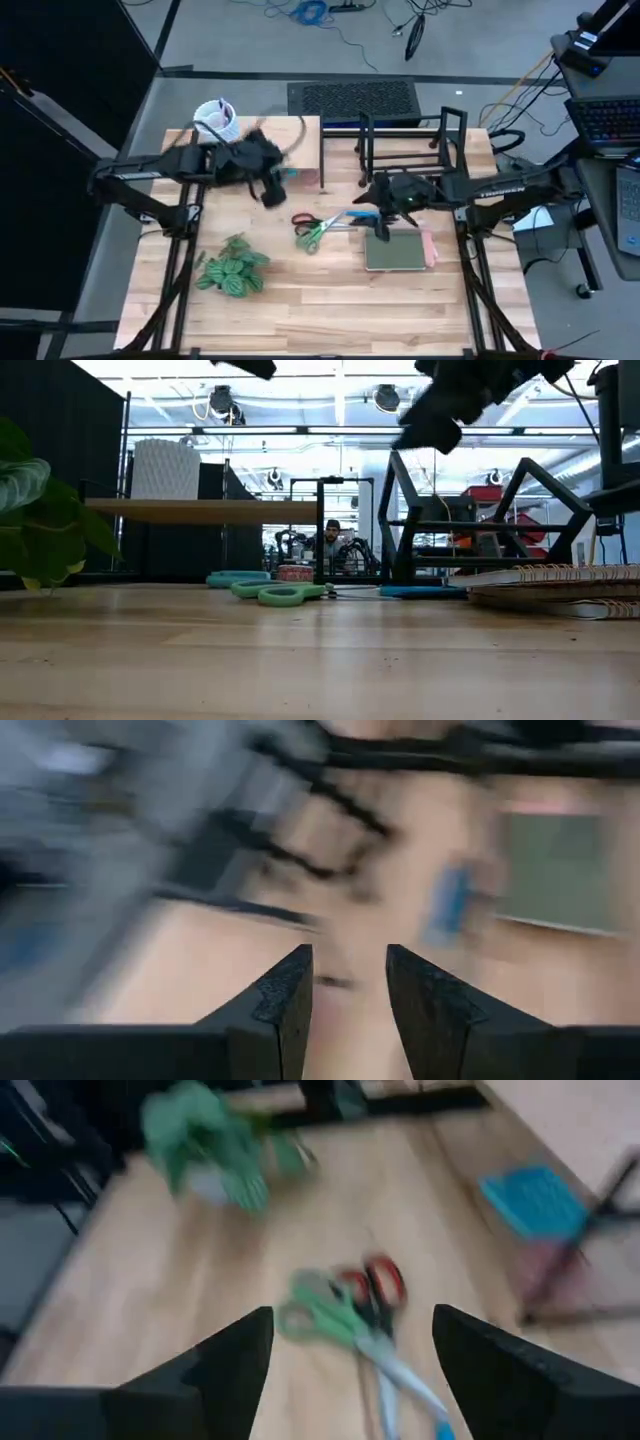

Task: Stock shelves
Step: Remove the purple pen from the white pen holder

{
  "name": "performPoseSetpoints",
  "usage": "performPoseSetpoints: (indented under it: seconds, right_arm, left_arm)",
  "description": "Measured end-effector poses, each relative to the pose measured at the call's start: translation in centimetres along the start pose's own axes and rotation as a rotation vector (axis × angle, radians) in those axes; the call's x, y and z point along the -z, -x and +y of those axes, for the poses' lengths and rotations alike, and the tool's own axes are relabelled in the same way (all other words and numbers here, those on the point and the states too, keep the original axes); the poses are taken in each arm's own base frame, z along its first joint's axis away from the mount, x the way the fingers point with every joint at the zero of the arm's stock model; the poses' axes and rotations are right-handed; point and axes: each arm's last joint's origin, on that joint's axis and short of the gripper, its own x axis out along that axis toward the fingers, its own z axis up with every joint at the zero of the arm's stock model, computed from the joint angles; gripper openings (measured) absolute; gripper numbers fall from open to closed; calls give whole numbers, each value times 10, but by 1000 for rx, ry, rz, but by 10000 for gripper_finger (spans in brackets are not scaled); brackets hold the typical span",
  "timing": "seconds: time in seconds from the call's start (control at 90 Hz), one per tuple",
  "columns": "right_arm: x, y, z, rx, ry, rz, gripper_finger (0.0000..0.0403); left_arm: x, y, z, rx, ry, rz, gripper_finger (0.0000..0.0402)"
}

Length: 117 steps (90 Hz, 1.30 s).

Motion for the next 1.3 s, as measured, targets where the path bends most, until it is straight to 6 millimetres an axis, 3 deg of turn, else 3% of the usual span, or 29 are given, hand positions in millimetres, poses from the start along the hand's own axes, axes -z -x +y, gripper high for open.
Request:
performPoseSetpoints:
  seconds: [0.111, 0.267, 0.511, 0.644, 0.944, 1.3]
  right_arm:
    - [11, -10, 6, -40, -16, -80, 258]
    - [31, -26, 8, -58, -59, -80, 258]
    - [45, -48, 10, -62, -96, -46, 258]
    - [49, -53, 14, -75, -97, -37, 258]
    - [49, -55, 16, -88, -103, -63, 258]
    - [50, -55, 23, -112, -111, -57, 258]
  left_arm:
    - [-18, 23, 29, -210, 48, -31, 116]
    - [-26, 46, 74, -331, 153, -1, 133]
    - [0, 38, 127, -418, 372, 199, 210]
    - [20, 25, 135, -387, 446, 363, 216]
    - [42, -3, 132, -382, 451, 499, 186]
    - [51, -9, 135, -433, 437, 542, 182]
